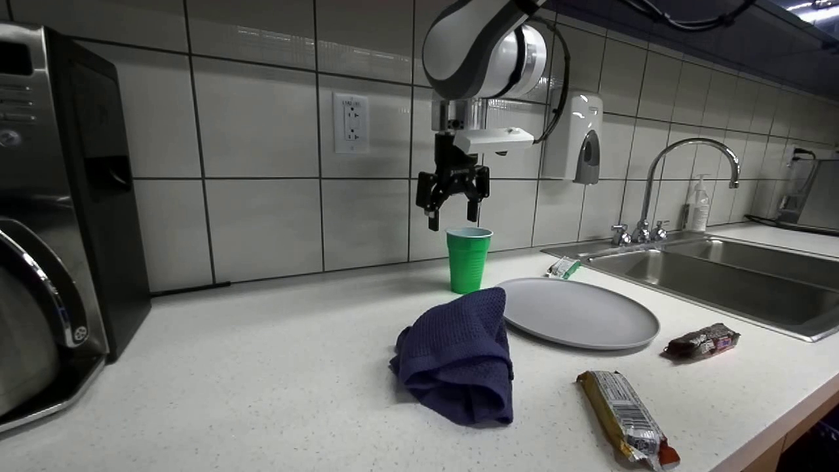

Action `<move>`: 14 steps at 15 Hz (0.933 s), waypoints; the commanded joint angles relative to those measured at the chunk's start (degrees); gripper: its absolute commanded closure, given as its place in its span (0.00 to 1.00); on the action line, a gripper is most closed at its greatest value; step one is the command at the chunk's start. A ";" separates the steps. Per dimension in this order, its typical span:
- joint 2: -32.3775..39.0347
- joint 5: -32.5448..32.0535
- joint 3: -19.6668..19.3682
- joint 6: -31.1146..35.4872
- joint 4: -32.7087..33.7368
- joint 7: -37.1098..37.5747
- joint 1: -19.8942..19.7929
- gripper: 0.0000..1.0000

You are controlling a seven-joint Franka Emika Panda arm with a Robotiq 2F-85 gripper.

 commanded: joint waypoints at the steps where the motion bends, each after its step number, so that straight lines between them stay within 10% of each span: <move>1: -4.28 2.71 1.39 -1.26 -2.98 -1.25 -2.12 0.00; 14: -12.64 5.75 0.64 -0.29 -11.35 -0.47 -4.76 0.00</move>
